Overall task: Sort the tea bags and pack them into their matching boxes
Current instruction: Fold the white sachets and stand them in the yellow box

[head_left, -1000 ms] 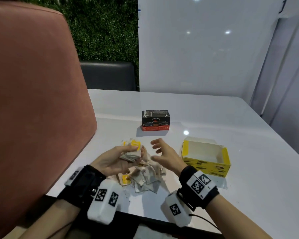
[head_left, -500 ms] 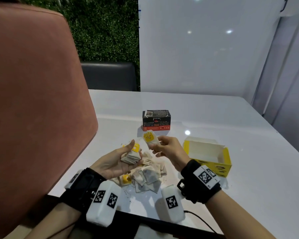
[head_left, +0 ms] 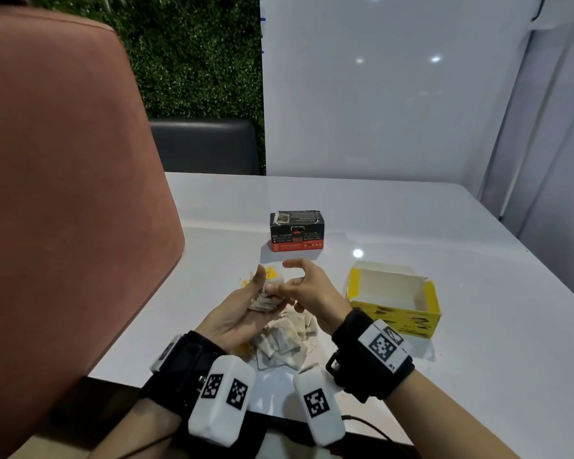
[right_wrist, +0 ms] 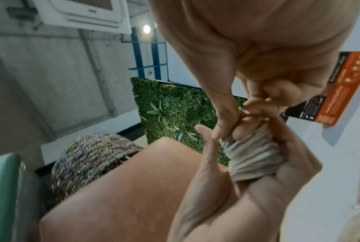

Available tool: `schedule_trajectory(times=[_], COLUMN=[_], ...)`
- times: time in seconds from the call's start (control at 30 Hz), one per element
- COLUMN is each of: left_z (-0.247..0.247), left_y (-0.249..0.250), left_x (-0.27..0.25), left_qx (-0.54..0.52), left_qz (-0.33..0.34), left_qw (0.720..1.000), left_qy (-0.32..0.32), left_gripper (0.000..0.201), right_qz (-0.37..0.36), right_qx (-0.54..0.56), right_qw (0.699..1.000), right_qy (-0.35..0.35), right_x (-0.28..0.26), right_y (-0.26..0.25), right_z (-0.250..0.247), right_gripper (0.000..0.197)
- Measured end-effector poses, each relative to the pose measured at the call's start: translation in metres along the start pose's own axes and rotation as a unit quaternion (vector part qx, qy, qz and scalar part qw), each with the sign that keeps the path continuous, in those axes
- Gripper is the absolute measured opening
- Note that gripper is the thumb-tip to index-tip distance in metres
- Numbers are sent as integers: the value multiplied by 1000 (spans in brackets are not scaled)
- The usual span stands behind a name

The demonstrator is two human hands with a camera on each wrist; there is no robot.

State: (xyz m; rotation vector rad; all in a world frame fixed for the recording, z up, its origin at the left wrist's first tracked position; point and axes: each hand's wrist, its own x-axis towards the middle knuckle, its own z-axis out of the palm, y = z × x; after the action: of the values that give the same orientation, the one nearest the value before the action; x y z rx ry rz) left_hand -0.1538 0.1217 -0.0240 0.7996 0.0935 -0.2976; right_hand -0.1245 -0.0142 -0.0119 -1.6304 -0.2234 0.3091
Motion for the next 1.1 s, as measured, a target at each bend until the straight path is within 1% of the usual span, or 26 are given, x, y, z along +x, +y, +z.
schedule_trajectory(times=[0.07, 0.1, 0.17, 0.2, 0.23, 0.3, 0.33, 0.37, 0.4, 0.43, 0.47, 0.5, 0.53, 0.57, 0.63, 0.7, 0.8, 0.87, 0.9, 0.93, 1.0, 1.03, 1.07, 1.1], left_z=[0, 0, 2, 4, 4, 3, 5, 6, 8, 9, 9, 7, 6, 7, 12, 16, 24, 32, 36, 42, 56, 63, 68, 75], left_y=[1, 1, 2, 4, 5, 6, 7, 7, 7, 7, 7, 7, 8, 9, 10, 10, 8, 8, 7, 7, 6, 5, 4, 1], left_x=[0, -1, -4, -8, -10, -12, -14, -15, -14, -13, -11, -8, -7, -6, -5, -2, 4, 13, 18, 24, 36, 43, 51, 58], left_qx=[-19, -26, -14, 14, 58, 155, 204, 249, 286, 318, 344, 364, 384, 404, 451, 487, 519, 521, 514, 502, 461, 440, 430, 434], left_qz=[-8, -14, -21, -22, -21, -8, -4, -6, -15, -22, -25, -32, -37, -39, -45, -53, -54, -56, -63, -67, -71, -71, -66, -62], left_qw=[1000, 1000, 1000, 1000, 998, 988, 979, 968, 956, 944, 933, 924, 916, 907, 884, 862, 842, 838, 839, 843, 867, 881, 889, 889], left_qy=[-8, -10, -7, -1, 2, -9, -21, -38, -60, -84, -104, -111, -112, -114, -115, -127, -139, -152, -168, -181, -174, -157, -143, -135], left_gripper=[71, 65, 35, 24, 20, 16, 17, 23, 34, 50, 72, 91, 101, 100, 83, 68, 53, 45, 46, 57, 101, 115, 119, 118], right_qz=[-1, 1, -1, -6, -16, -46, -64, -76, -77, -78, -84, -93, -104, -117, -140, -155, -175, -182, -183, -184, -181, -178, -175, -174], right_qx=[-39, -68, -146, -193, -245, -353, -389, -406, -410, -415, -423, -432, -437, -440, -439, -424, -404, -386, -377, -367, -338, -322, -310, -309], right_qw=[999, 998, 989, 980, 967, 929, 910, 897, 888, 878, 867, 858, 853, 851, 855, 866, 876, 885, 891, 897, 913, 922, 929, 932], right_qy=[-3, -8, -32, -51, -71, -103, -126, -158, -194, -226, -249, -261, -264, -260, -237, -213, -195, -185, -177, -165, -138, -120, -101, -81], right_x=[2, 2, -2, -4, -7, -10, -10, -10, -10, -10, -11, -11, -12, -12, -15, -19, -25, -28, -28, -28, -27, -27, -25, -24], right_y=[1, 0, -6, -13, -20, -38, -45, -50, -53, -54, -53, -52, -50, -49, -48, -48, -46, -44, -43, -42, -43, -44, -45, -47], right_z=[0, 0, -6, -11, -17, -27, -31, -32, -32, -32, -31, -31, -32, -34, -39, -44, -50, -56, -60, -67, -82, -91, -101, -112], right_gripper=[63, 66, 69, 69, 67, 66, 70, 78, 86, 94, 100, 102, 101, 97, 84, 73, 63, 60, 58, 56, 51, 46, 42, 38])
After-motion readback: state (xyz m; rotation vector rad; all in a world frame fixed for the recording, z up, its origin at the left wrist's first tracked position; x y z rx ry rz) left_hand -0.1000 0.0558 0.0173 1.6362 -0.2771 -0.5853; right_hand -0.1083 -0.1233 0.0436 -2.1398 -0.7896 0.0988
